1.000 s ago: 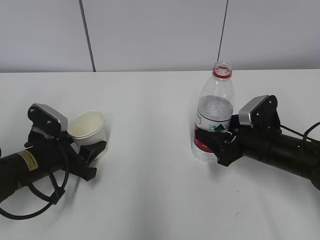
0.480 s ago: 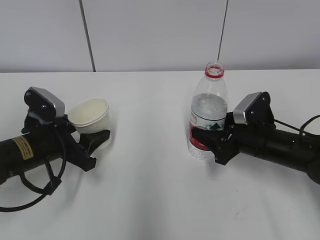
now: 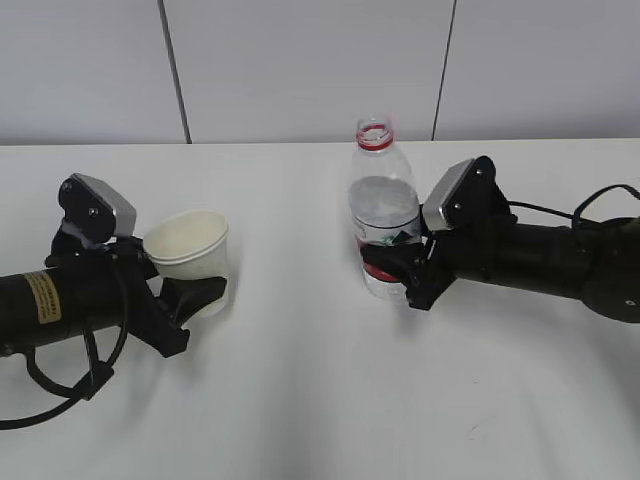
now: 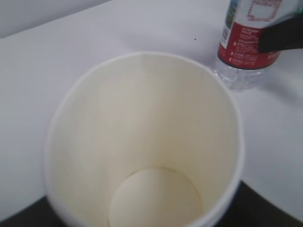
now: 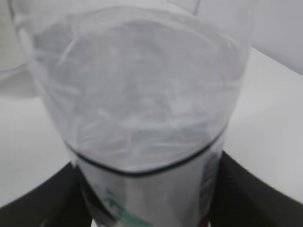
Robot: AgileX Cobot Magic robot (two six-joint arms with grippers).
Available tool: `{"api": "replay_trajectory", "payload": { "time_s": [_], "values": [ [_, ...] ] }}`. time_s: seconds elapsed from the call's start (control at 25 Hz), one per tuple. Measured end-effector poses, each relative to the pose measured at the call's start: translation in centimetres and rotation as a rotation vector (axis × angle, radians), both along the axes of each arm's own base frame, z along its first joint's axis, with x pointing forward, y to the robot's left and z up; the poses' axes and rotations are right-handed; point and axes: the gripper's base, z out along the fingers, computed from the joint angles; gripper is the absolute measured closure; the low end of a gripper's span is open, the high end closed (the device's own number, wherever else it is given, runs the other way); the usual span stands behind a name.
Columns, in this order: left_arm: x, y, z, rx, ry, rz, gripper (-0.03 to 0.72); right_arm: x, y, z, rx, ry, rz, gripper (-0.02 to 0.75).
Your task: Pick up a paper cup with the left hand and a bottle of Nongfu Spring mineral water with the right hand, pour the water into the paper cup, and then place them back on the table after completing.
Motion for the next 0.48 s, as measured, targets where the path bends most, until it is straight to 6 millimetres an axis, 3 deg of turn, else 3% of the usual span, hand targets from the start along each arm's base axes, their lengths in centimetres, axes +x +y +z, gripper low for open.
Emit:
{"api": "replay_trajectory", "payload": {
  "time_s": [0.48],
  "values": [
    [-0.7,-0.5,-0.2,-0.013,0.044,-0.082,0.286,3.0,4.0,2.4,-0.183,-0.091,0.075,0.283]
  ]
}}
